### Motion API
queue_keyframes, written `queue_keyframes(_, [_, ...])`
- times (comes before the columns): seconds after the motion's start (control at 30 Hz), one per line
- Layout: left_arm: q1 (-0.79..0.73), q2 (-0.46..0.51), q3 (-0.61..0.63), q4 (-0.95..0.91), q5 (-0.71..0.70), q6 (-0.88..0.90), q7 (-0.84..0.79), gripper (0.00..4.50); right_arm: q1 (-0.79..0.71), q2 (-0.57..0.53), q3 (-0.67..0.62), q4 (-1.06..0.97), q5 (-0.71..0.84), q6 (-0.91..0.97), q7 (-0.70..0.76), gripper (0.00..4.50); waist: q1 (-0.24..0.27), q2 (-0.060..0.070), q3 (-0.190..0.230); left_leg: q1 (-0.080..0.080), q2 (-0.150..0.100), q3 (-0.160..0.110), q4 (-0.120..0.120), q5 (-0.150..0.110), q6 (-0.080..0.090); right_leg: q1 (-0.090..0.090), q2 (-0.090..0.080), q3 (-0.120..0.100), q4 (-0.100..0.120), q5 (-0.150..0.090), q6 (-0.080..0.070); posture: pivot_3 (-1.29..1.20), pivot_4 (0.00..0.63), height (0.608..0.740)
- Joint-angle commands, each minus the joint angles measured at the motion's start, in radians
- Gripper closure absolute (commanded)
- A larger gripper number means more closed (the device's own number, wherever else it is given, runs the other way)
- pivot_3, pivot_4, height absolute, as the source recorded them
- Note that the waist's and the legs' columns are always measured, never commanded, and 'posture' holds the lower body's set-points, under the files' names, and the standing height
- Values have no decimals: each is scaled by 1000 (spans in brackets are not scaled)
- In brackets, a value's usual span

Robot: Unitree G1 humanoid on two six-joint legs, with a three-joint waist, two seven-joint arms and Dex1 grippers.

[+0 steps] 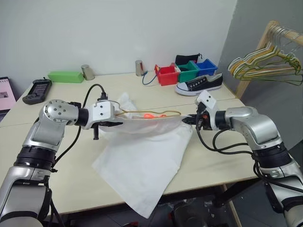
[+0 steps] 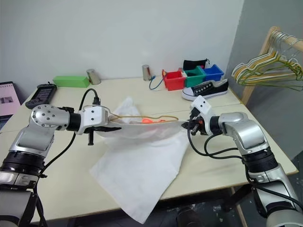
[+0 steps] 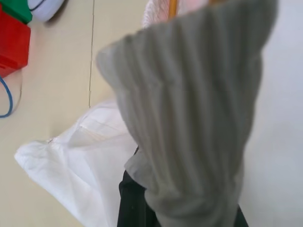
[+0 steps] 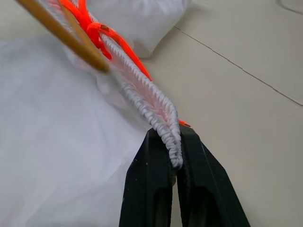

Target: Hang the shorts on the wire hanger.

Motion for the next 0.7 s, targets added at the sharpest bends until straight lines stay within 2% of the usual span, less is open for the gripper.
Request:
queue_keyframes(0.03, [-24, 38, 4, 32, 43, -28, 16, 4500, -9, -47, -12, -59, -33, -24, -6, 4485, 0, 0, 0, 0, 0, 0, 0, 0, 0, 0, 0, 0, 0, 0, 0, -298, 19, 740])
queue_keyframes(0.4, [-35, 43, -47, 96, 146, -110, 54, 4500, -87, -85, -22, -250, 20, 61, 14, 4485, -1, 0, 0, 0, 0, 0, 0, 0, 0, 0, 0, 0, 0, 0, 0, -311, 12, 740])
queue_keyframes(0.7, [-115, -88, -77, 91, 138, -58, 106, 4500, -188, 28, 51, -325, 10, 93, -48, 4485, -3, 0, 0, 0, 0, 0, 0, 0, 0, 0, 0, 0, 0, 0, 0, -333, 9, 740])
